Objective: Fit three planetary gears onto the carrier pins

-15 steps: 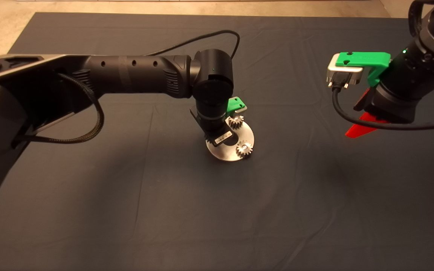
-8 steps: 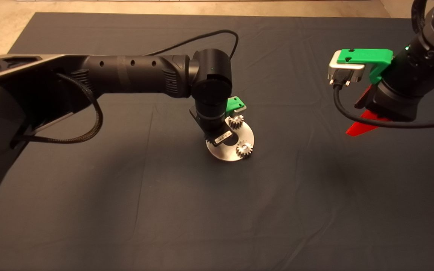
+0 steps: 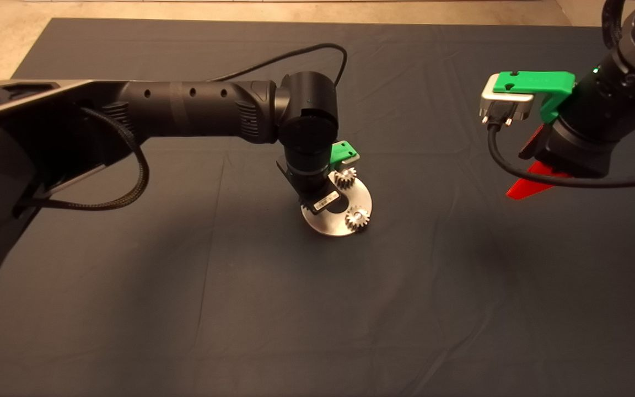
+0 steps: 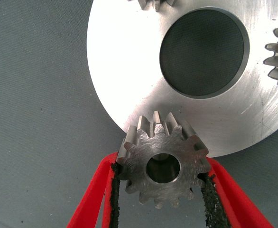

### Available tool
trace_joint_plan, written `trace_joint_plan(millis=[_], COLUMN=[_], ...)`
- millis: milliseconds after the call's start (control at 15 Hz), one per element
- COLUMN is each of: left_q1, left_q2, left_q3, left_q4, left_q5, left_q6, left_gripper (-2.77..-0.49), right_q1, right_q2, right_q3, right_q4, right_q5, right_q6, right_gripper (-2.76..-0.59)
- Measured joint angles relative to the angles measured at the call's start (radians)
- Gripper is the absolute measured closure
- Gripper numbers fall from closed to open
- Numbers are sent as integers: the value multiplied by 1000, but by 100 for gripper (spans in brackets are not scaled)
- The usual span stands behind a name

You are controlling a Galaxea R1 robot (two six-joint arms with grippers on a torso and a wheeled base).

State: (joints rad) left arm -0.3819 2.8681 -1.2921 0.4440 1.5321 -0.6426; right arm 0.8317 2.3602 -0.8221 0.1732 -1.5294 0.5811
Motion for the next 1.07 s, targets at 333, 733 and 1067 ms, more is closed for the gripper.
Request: trace_joint_plan(millis=[333, 733, 1067], left_q1=[0, 0, 0], left_q2=[-1, -1, -1], left_q3=[5, 8, 7], left_q4=[-1, -5, -10], left_q5=[-3, -5, -6], left_q6=[-4, -6, -6], left_gripper=[-104, -122, -147], right_q1=[3, 15, 16], right_q2=[0, 0, 0], right_q3=[0, 0, 0], right_q4=[0, 0, 0], right_q5=[0, 0, 0], right_q6=[0, 0, 0], right_gripper=[-175, -175, -175])
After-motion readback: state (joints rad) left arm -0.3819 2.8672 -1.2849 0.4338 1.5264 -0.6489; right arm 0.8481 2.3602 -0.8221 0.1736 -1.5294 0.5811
